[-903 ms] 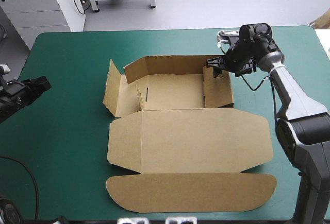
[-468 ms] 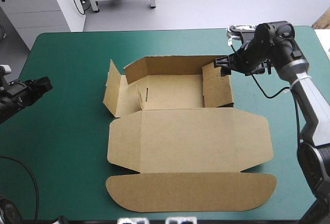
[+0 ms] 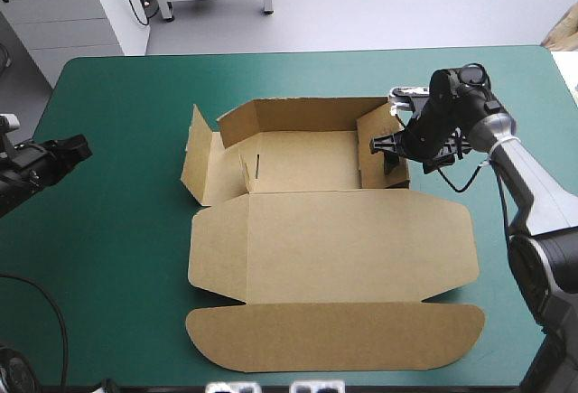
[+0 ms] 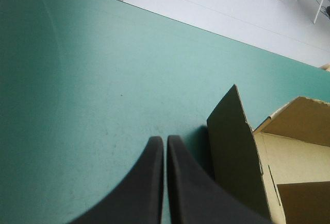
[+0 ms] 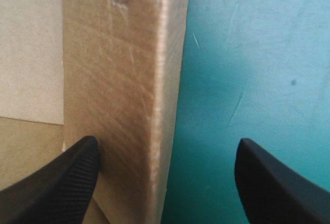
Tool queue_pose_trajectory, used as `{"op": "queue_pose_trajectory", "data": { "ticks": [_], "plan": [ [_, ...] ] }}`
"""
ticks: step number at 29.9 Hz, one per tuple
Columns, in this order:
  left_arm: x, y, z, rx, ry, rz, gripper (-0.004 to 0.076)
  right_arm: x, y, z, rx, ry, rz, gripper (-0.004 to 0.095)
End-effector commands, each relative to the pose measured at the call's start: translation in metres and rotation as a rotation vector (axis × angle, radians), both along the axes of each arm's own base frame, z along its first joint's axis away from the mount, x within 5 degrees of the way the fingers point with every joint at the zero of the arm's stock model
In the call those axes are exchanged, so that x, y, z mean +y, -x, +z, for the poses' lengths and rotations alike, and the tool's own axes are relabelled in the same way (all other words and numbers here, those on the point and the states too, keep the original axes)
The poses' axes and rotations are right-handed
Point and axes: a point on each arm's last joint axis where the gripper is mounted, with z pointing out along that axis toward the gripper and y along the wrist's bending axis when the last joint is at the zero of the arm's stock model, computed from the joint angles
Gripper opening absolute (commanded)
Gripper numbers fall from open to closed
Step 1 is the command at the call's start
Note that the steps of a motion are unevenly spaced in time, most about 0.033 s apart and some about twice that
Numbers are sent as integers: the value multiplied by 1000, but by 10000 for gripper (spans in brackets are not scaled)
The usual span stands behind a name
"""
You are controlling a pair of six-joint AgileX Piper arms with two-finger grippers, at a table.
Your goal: Fold the box
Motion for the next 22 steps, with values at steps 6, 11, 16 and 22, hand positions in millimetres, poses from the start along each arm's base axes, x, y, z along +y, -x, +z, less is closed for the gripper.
{"op": "queue_pose_trajectory", "data": {
  "ticks": [6, 11, 16, 22],
  "plan": [
    [-3, 1, 19, -78, 20, 6, 6, 2, 0, 7, -12, -29, 28, 471],
    [-3, 1, 19, -78, 20, 6, 6, 3, 1, 8, -19, -34, 89, -3],
    [-2, -1, 16, -62, 52, 9, 6, 6, 1, 8, -25, -50, 135, -20],
    [3, -11, 0, -8, 103, 6, 6, -11, 9, 30, -102, -29, 197, -20]
  ]
}}
